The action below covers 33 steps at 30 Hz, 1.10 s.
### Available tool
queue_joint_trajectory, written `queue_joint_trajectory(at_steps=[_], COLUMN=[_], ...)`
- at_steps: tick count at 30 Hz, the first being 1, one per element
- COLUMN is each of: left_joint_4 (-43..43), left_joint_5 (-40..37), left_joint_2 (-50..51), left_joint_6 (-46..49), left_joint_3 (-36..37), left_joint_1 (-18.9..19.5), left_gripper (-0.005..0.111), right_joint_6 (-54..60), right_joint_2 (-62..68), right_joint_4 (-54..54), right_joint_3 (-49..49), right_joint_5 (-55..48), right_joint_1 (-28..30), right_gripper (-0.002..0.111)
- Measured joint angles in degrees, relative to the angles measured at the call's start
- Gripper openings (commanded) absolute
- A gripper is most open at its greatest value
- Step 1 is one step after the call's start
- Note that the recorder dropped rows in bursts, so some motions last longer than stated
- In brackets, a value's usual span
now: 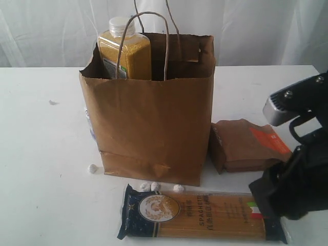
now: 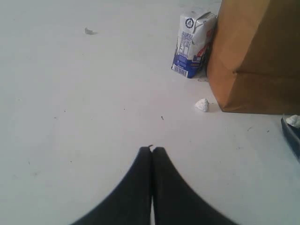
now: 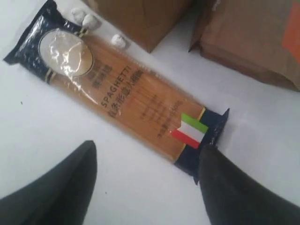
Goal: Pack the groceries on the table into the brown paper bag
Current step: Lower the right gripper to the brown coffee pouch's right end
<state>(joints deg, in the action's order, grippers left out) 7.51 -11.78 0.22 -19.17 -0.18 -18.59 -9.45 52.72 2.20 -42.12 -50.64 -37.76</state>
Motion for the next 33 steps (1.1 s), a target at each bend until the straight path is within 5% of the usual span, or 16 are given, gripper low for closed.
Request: queue_joint_trajectory(at_steps=[8,14,26,33], left_joint_4=[0.0,0.0,0.0,0.0], left_joint_5=[0.0,0.0,0.0,0.0], left_joint_2=[0.0,0.0,0.0,0.0], left_joint_6=[0.0,0.0,0.0,0.0], left_joint_3=[0.0,0.0,0.0,0.0], left_joint_1=[0.0,0.0,0.0,0.0], left_gripper=[0.0,0.0,0.0,0.0], right_joint_6=[-9.4,-19.9,-22.1,-7.9], right_joint_2=[6.6,8.7,8.7,8.9], right_joint_4=[8.0,10.2,-1.8,-18.5], right_joint_3=[2.1,2.6,12.4,14.5], right_joint_5=[7.6,12.3,25.2,30.3], right_joint_1=[0.2,7.4,22.9,31.1], right_gripper=[0.059,0.059,0.059,0.059])
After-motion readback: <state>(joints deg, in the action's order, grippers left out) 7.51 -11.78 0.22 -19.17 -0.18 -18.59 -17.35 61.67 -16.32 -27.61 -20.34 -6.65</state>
